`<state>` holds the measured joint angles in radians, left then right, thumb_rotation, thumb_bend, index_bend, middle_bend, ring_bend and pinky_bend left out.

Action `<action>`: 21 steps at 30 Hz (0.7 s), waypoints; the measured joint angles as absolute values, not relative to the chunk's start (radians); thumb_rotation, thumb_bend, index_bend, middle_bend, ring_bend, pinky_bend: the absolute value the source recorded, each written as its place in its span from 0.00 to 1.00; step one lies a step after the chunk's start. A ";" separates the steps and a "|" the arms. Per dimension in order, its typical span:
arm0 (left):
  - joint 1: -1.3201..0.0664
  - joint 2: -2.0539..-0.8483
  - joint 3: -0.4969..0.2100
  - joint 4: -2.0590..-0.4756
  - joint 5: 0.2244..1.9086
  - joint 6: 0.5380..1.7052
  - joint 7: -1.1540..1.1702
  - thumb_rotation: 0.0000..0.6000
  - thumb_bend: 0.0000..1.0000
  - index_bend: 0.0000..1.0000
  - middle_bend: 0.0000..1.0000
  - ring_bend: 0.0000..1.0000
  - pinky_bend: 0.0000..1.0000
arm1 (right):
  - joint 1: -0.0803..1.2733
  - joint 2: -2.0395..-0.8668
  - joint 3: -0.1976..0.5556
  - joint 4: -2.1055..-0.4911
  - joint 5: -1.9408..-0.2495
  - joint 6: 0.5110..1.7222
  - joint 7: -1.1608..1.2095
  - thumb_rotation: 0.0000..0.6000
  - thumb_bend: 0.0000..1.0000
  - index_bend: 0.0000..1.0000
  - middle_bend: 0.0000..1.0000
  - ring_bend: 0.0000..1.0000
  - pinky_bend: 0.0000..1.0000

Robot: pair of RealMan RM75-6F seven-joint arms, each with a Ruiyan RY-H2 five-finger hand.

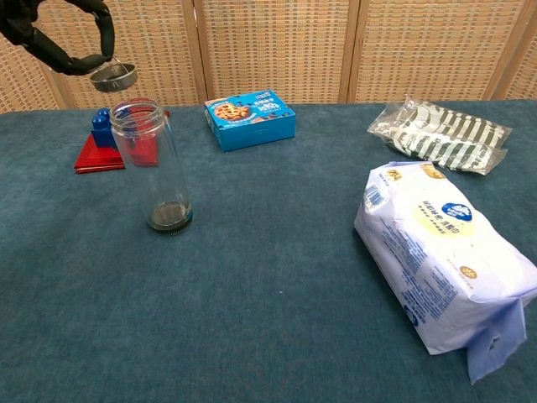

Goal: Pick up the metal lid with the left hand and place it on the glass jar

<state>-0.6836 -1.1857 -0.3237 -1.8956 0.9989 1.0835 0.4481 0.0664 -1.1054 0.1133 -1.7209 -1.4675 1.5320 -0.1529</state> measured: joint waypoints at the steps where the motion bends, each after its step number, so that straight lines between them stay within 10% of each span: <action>1: -0.697 -1.198 -0.323 -1.897 0.979 1.085 0.471 1.00 0.48 0.57 0.00 0.00 0.00 | 0.066 -1.105 0.114 -1.721 -1.466 1.532 -0.151 1.00 0.00 0.00 0.00 0.00 0.00; 21: -0.742 -1.264 -0.267 -1.838 0.937 1.114 0.480 1.00 0.48 0.57 0.00 0.00 0.00 | 0.067 -1.099 0.118 -1.719 -1.455 1.531 -0.137 1.00 0.00 0.00 0.00 0.00 0.00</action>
